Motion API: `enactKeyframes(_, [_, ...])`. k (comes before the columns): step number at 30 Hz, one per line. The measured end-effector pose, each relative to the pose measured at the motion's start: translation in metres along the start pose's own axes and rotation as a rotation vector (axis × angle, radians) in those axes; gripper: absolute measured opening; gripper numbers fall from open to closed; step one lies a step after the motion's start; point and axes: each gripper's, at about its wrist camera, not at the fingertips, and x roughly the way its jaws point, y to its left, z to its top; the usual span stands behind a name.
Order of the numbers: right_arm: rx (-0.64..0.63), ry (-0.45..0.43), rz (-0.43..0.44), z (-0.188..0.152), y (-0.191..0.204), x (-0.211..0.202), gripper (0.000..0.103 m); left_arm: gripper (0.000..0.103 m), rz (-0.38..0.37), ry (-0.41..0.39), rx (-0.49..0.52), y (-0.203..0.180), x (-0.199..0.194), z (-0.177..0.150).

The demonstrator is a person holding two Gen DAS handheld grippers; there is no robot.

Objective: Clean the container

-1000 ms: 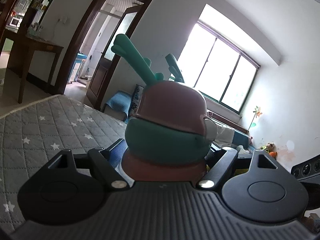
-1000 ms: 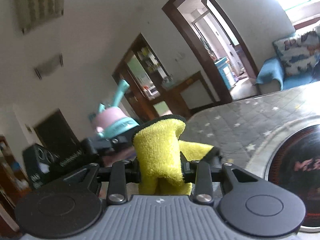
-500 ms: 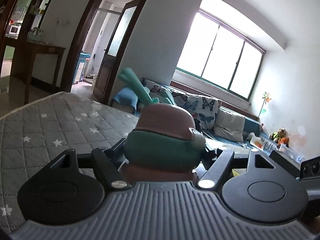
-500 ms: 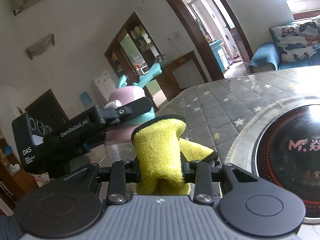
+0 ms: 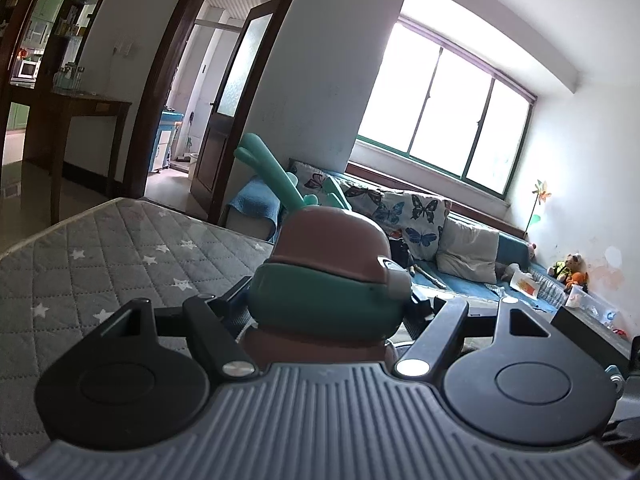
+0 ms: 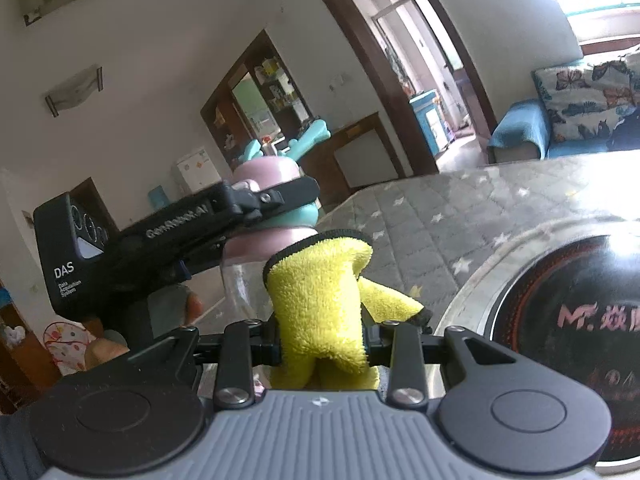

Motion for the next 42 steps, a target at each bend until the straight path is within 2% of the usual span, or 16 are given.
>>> enactKeyframes(5, [-0.004, -0.011, -0.012, 0.004, -0.002, -0.003, 0.032, 0.074, 0.004, 0.003, 0.023, -0.003, -0.009, -0.008])
enactKeyframes(13, [0.085, 0.004, -0.003, 0.003, -0.012, 0.001, 0.032, 0.074, 0.024, 0.024, 0.040, -0.004, -0.041, -0.013])
enactKeyframes(20, [-0.017, 0.076, -0.114, -0.005, -0.003, 0.019, 0.032, 0.075, 0.034, 0.040, 0.069, -0.017, -0.051, -0.022])
enactKeyframes(21, [-0.027, 0.083, -0.124, -0.005, -0.002, 0.022, 0.036, 0.076, 0.034, 0.040, 0.079, -0.019, -0.052, -0.024])
enactKeyframes(25, [-0.088, 0.096, -0.164, -0.003, 0.000, 0.026, 0.042, 0.079, 0.028, 0.041, 0.087, -0.026, -0.057, -0.032])
enactKeyframes(27, [-0.094, 0.111, -0.170, -0.003, 0.000, 0.026, 0.053, 0.081, 0.024, 0.047, 0.071, -0.025, -0.059, -0.035])
enactKeyframes(29, [-0.101, 0.117, -0.170, -0.003, -0.001, 0.024, 0.054, 0.083, 0.026, 0.045, 0.061, -0.024, -0.062, -0.038])
enactKeyframes(32, [-0.099, 0.115, -0.168, -0.002, 0.000, 0.019, 0.062, 0.083, 0.030, 0.042, 0.056, -0.024, -0.065, -0.039])
enactKeyframes(36, [-0.108, 0.114, -0.166, 0.000, 0.002, 0.011, 0.065, 0.084, 0.032, 0.045, 0.043, -0.022, -0.066, -0.036])
enactKeyframes(40, [-0.114, 0.108, -0.173, 0.002, 0.005, 0.002, 0.074, 0.091, 0.031, 0.043, 0.021, -0.018, -0.068, -0.033])
enactKeyframes(42, [-0.113, 0.103, -0.177, 0.003, 0.004, -0.003, 0.076, 0.091, 0.030, 0.042, 0.020, -0.018, -0.070, -0.033])
